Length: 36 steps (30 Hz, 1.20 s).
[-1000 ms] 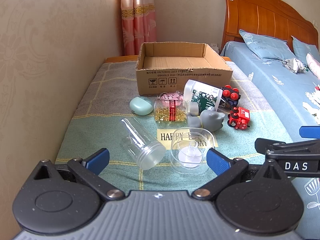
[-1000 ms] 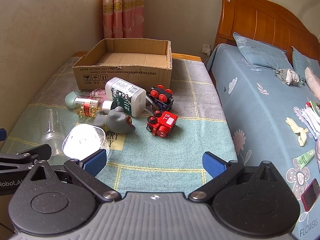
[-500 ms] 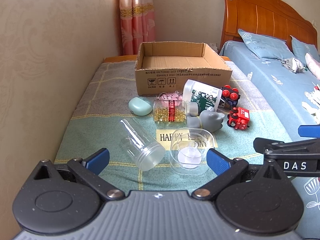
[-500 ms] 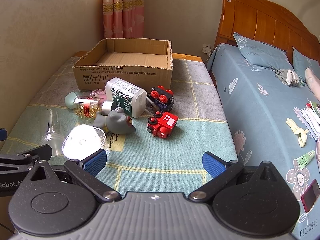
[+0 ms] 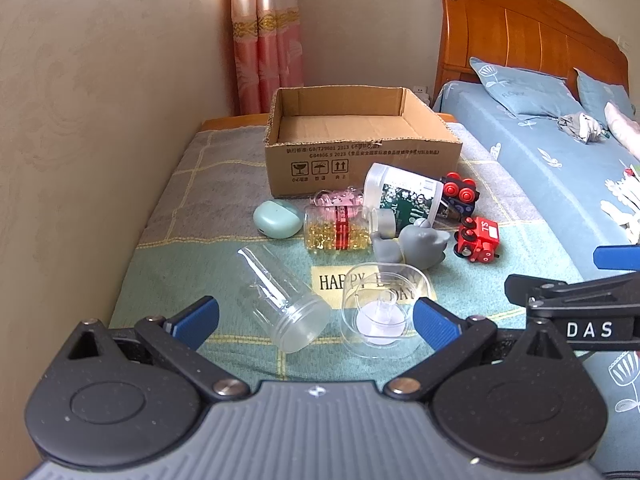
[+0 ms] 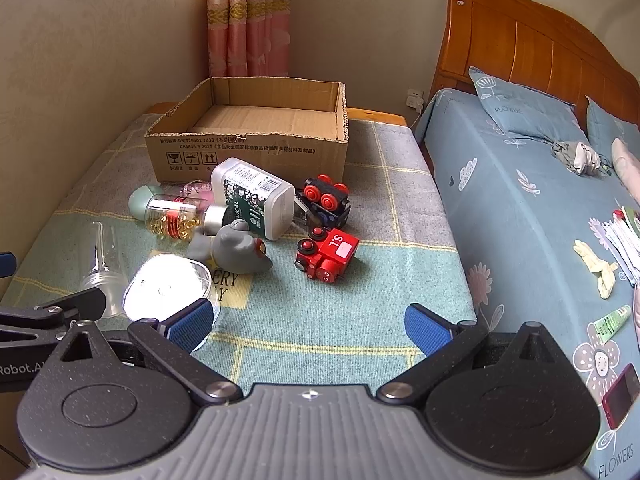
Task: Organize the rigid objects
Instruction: 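Move the left tool toward the clear plastic cup lying on its side, then grasp the clear cup with the left tool while the right tool grasps the red SL train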
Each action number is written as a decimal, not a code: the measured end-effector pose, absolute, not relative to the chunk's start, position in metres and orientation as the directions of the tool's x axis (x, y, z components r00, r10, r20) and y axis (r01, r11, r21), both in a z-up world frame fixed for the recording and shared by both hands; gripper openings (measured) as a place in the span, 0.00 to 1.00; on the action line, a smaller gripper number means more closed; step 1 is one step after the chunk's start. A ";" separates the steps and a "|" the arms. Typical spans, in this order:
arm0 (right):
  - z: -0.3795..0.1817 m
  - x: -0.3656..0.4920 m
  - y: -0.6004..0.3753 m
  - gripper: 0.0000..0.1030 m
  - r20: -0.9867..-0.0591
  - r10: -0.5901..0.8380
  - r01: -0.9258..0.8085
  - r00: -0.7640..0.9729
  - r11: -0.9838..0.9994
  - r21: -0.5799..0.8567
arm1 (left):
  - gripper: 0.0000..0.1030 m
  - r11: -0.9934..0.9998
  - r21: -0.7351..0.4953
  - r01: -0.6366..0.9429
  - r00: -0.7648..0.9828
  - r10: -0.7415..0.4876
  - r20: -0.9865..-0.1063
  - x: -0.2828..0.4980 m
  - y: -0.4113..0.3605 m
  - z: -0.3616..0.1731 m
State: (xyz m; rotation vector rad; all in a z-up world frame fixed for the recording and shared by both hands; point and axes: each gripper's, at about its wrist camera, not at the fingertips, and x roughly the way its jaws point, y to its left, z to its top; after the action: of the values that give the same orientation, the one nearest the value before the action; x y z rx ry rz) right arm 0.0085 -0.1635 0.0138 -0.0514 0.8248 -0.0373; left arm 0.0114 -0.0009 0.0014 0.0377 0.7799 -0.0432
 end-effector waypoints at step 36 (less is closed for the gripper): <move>-0.048 0.045 -0.182 1.00 -0.781 0.119 -0.188 0.613 0.982 0.002 | 0.99 0.988 0.089 0.126 0.658 -0.016 -0.753 0.042 0.050 -0.068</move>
State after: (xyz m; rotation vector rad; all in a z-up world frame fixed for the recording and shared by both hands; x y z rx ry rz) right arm 0.0452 -0.1824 -0.0481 -0.0828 0.8942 0.1768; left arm 0.0422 0.0496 -0.0679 0.1377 0.8496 -0.0802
